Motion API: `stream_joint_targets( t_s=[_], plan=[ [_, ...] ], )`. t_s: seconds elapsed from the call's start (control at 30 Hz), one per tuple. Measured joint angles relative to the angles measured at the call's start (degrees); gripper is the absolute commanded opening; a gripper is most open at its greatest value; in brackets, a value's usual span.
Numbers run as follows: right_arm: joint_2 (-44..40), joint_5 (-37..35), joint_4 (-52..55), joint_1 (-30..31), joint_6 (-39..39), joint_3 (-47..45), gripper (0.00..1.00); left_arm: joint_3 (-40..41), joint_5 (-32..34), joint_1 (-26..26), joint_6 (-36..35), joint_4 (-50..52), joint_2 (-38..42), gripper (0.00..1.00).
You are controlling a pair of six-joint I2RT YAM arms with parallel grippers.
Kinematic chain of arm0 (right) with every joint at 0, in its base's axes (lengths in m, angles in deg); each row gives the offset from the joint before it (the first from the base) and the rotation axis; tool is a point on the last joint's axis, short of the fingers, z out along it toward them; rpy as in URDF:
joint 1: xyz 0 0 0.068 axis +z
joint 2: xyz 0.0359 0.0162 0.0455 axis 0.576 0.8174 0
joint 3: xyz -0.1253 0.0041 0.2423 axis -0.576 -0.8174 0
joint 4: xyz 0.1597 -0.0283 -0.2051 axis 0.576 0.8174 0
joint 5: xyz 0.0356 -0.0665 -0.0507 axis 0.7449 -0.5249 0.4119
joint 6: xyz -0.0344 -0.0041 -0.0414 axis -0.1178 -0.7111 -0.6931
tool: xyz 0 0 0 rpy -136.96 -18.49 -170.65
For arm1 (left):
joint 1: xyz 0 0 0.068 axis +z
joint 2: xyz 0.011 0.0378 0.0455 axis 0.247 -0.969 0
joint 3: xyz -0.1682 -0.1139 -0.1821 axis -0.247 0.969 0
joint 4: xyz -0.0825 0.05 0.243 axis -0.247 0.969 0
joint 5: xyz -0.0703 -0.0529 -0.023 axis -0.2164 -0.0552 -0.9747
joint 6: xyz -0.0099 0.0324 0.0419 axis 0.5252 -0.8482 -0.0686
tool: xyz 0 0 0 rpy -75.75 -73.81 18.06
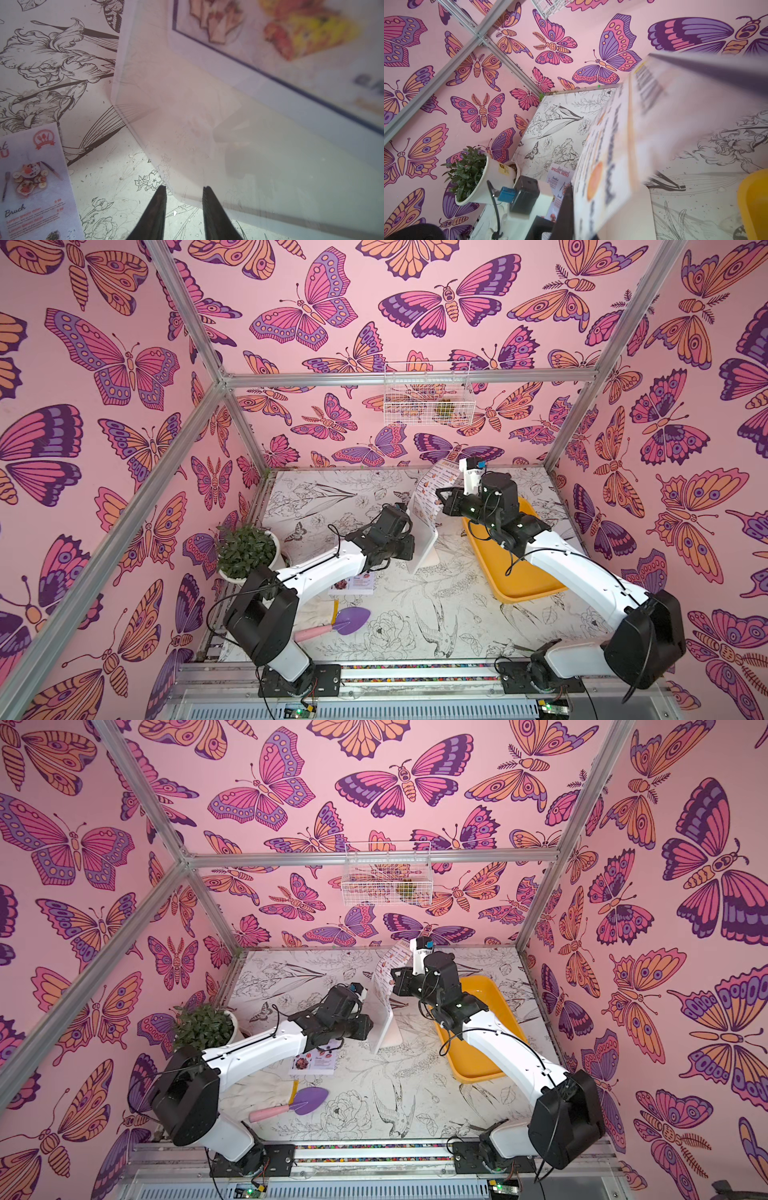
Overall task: Replace the menus in the menu holders
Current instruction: Insert the menu into the menu holder.
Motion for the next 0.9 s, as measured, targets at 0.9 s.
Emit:
stream_joint_targets(
  t_s=[0.9],
  plan=[
    [-4.1,-2.7,-6.3,2.5,-8.1,-6.2,0.00,0.0,0.6,0.0,0.0,0.0,0.0,0.33]
  ],
)
